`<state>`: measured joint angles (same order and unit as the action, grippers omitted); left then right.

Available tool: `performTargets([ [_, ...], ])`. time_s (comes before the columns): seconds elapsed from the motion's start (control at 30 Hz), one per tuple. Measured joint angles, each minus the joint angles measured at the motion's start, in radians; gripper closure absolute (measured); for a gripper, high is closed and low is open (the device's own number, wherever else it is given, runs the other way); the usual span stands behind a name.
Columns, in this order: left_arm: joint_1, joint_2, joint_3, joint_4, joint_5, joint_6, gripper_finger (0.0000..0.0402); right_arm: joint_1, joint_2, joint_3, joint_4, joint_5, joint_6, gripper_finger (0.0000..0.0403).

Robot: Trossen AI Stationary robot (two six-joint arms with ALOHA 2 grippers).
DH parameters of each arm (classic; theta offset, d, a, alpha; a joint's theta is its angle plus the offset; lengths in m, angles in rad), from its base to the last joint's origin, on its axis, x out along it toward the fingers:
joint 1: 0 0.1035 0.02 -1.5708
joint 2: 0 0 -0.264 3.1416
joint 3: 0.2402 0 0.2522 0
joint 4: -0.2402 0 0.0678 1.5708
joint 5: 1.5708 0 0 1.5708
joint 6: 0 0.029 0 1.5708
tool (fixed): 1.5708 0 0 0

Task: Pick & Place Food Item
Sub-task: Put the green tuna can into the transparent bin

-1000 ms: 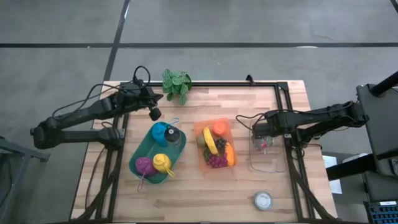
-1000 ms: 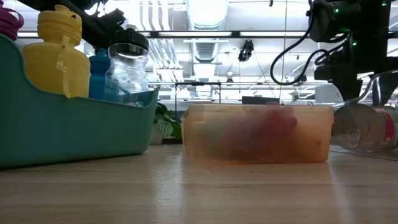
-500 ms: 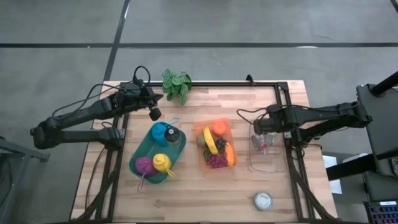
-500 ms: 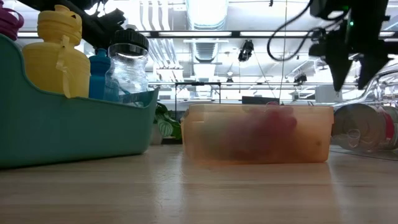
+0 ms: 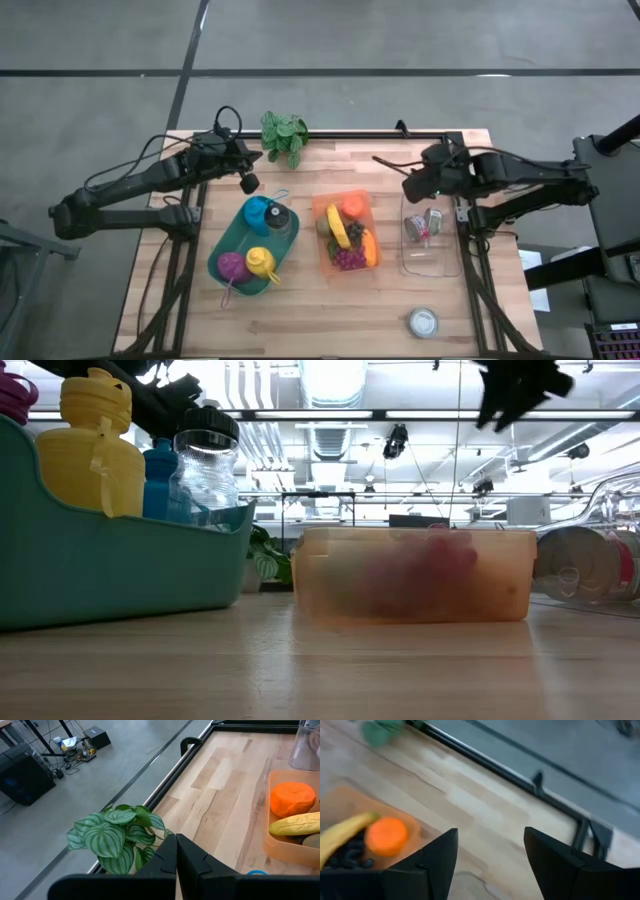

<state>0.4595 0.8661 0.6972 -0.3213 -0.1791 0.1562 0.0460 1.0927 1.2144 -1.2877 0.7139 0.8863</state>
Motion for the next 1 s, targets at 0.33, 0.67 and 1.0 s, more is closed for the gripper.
performTargets([
  [0.33, 0.0, 0.0, 0.0, 0.0, 0.0, 0.0, 0.0399, 0.048, 0.007, 0.069, 0.336, -0.081, -0.301, 0.0181],
  [0.67, 0.0, 0.0, 0.0, 0.0, 0.0, 0.0, 0.0399, 0.217, 0.186, 0.047, 0.63, -0.099, -0.301, 0.0181],
  [1.0, 0.0, 0.0, 0.0, 0.0, 0.0, 0.0, 0.0399, 0.398, 0.404, 0.227, 0.431, -0.082, -0.035, 0.0181],
])
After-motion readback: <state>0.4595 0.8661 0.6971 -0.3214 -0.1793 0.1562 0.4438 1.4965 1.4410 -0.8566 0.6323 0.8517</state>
